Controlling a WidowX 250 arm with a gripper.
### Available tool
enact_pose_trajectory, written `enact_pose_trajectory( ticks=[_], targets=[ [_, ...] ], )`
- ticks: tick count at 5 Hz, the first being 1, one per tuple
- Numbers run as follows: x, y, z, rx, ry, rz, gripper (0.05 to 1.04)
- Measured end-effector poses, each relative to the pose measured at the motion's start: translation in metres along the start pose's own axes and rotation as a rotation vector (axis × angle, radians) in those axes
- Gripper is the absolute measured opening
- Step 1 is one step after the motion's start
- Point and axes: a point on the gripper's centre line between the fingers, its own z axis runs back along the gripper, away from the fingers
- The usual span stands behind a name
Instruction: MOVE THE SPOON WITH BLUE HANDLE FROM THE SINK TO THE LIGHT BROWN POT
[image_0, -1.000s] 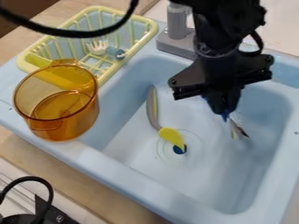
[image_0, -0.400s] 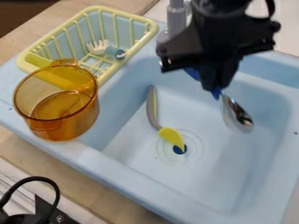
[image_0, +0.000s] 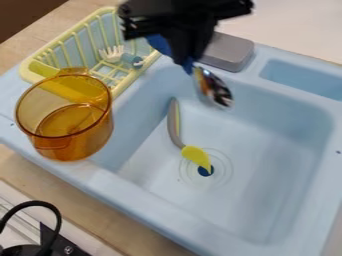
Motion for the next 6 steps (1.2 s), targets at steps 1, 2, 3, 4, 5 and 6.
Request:
enact_pose_trajectory(
  ticks=[1,2,3,4,5,6],
  targets=[
    [0.015,0.016,0.005,0.047,-0.063,0.003,0.071],
    [0.029,0.035,0.009,0.097,-0.101,0.041,0.067],
    [0.039,0.056,0.009,0.131,-0.123,0.073,0.067],
    [0.044,0.075,0.000,0.184,-0.114,0.108,0.067],
    [0.048,0.092,-0.001,0.204,-0.127,0.135,0.067],
    [0.054,0.103,-0.007,0.226,-0.133,0.154,0.067]
  ],
)
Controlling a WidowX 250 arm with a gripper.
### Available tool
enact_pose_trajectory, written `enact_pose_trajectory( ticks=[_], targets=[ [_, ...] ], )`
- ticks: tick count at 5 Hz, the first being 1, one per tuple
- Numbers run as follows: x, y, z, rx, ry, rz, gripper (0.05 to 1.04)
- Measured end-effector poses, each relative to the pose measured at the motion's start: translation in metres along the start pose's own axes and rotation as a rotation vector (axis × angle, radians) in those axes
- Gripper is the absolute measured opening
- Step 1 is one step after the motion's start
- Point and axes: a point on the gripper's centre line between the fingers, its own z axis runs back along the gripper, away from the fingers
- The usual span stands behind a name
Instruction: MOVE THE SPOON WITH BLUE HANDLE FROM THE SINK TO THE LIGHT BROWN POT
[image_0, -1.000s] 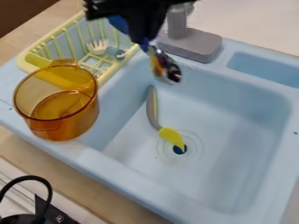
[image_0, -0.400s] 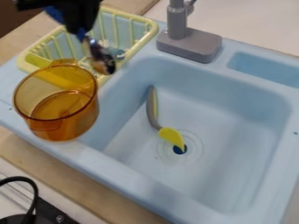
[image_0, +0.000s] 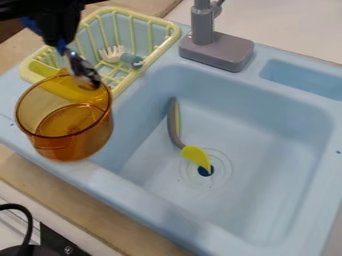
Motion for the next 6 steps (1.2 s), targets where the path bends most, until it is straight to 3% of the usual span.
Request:
enact_pose_trajectory(
  ticks=[2,6],
  targets=[
    [-0.002,0.004,-0.020,0.049,0.004,-0.023,0.067],
    [-0.013,0.008,-0.025,0.066,-0.029,-0.047,0.066]
  ],
)
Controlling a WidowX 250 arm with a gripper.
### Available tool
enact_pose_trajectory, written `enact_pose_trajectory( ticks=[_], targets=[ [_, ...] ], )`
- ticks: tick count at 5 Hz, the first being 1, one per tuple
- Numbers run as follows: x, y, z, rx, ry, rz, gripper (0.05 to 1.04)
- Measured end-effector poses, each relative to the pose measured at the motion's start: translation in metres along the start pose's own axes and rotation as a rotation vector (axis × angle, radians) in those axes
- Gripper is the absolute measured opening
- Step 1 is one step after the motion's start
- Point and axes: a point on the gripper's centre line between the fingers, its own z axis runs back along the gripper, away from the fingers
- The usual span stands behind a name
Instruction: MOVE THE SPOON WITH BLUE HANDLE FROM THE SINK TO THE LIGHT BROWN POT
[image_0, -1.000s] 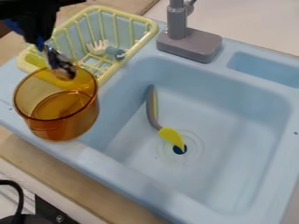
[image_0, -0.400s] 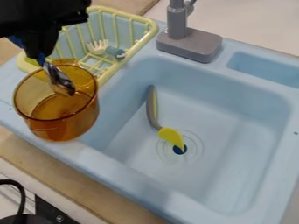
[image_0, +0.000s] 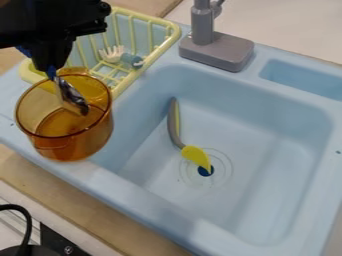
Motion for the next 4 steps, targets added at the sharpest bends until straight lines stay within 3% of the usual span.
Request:
enact_pose_trajectory(
  ticks=[1,2,4],
  targets=[
    [-0.0010,-0.0003,0.0006,-0.013,0.001,0.007,0.084],
    [-0.0021,0.0020,-0.0016,-0.037,0.000,0.031,0.242],
    [-0.0029,0.0060,-0.0019,-0.031,-0.023,0.075,0.807]
  ],
)
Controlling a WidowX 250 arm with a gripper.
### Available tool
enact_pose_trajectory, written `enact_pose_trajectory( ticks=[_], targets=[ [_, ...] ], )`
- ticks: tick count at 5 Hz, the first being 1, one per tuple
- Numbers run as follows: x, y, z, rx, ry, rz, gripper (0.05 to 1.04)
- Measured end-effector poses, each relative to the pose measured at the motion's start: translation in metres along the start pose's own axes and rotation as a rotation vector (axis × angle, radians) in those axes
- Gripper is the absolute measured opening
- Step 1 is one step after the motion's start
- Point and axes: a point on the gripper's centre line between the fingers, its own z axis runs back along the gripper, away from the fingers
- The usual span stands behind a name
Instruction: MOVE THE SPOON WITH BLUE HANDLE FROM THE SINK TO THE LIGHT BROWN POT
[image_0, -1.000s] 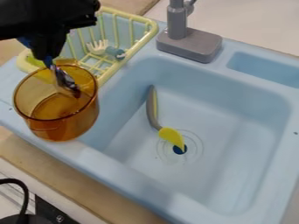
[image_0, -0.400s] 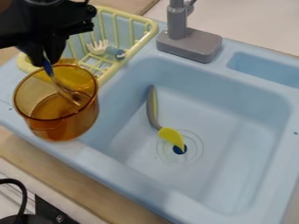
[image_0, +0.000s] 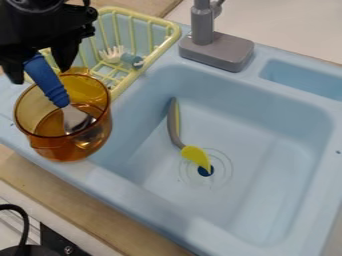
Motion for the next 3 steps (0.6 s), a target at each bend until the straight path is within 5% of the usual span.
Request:
enact_pose_trajectory(
  ticks=[1,2,3],
  targets=[
    [-0.0014,0.0004,-0.0002,0.003,0.006,0.003,1.002],
    [-0.0058,-0.0005,0.0001,-0.012,0.070,-0.005,0.999],
    [-0.0057,-0.0057,0.0083,-0.026,0.215,0.015,0.999]
  ],
)
